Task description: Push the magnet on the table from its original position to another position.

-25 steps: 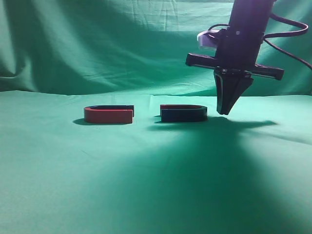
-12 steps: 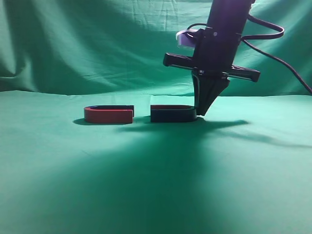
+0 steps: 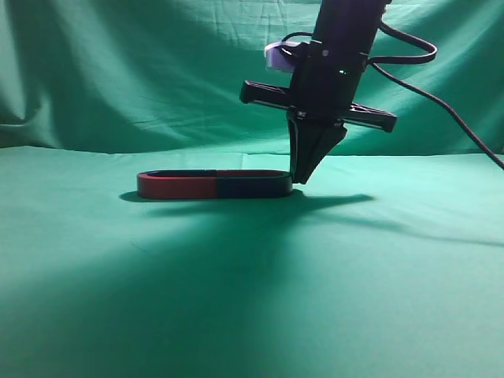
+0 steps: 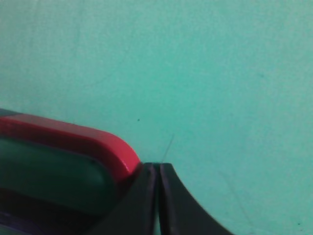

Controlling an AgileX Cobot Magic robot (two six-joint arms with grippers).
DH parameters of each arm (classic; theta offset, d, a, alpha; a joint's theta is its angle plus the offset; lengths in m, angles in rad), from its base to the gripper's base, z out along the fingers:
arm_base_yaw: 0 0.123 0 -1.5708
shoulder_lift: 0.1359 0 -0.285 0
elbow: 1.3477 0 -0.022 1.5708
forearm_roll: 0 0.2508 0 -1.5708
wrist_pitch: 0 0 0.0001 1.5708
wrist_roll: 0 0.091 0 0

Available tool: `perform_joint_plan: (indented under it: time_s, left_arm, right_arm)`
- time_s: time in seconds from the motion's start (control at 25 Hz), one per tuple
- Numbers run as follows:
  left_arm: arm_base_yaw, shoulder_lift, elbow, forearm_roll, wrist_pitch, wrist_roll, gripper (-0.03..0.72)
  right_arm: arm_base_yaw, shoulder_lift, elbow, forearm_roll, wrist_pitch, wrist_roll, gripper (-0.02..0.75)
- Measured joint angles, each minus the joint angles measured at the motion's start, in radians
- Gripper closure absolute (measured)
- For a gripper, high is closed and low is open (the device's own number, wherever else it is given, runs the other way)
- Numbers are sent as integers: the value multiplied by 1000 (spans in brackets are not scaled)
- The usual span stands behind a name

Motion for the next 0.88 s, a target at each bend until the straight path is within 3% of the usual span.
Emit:
perform_joint_plan:
  time_s: [0.2,0.4,0.64,0.88]
  left_arm:
    - [0,0,0,0,0,0,316]
    - [0,0,0,0,0,0,316]
    - [0,0,0,0,0,0,316]
    - [0,0,0,0,0,0,316]
  right_arm:
    - [2,-2,0,0,15,2,738]
    - [2,-64,-67,-10,171,2,738]
    - [2,-251,-146,-10,386,2,738]
    - [2,-511,-144,-41,421,2,738]
